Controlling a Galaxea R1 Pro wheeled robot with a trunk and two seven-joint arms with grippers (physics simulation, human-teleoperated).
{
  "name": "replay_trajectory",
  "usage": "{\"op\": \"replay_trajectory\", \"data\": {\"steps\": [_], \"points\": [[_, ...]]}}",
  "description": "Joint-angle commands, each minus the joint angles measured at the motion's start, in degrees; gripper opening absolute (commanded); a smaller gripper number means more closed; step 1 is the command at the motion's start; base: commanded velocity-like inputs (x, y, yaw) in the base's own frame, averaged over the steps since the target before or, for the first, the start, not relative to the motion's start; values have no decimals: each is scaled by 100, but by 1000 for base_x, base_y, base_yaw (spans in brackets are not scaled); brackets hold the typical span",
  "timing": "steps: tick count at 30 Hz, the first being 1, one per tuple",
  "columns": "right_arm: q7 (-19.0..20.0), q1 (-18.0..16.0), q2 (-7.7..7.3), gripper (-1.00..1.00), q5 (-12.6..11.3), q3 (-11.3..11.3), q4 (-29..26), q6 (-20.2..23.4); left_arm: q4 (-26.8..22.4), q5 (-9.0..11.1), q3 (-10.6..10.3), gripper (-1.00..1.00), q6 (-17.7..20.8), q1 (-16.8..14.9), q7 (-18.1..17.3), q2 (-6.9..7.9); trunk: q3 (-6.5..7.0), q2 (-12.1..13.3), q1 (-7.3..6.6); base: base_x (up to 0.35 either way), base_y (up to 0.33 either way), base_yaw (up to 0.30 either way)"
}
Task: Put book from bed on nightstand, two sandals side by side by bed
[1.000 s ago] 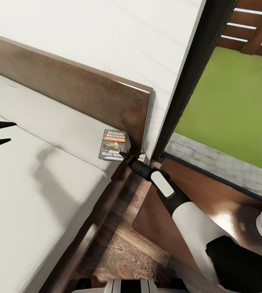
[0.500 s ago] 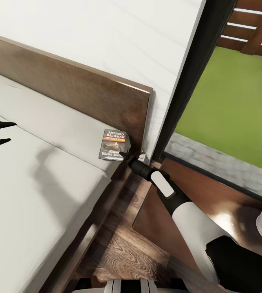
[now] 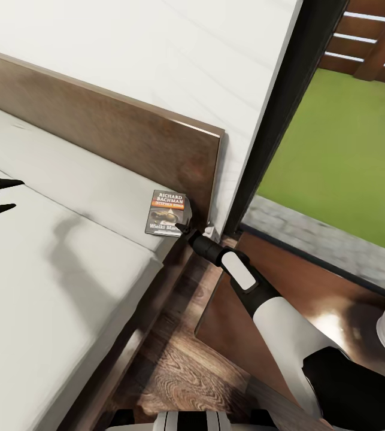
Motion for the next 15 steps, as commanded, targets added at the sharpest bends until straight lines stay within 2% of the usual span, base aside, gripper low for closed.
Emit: {"op": "replay_trajectory", "data": {"steps": [1, 15], "points": [[6, -3, 0, 100, -29, 3, 3, 15, 2, -44, 27, 100, 21, -5, -37, -1, -3, -1, 0, 0, 0, 0], [6, -3, 0, 100, -29, 0, 3, 14, 2, -49, 26, 100, 21, -5, -37, -1, -3, -1, 0, 0, 0, 0]]}}
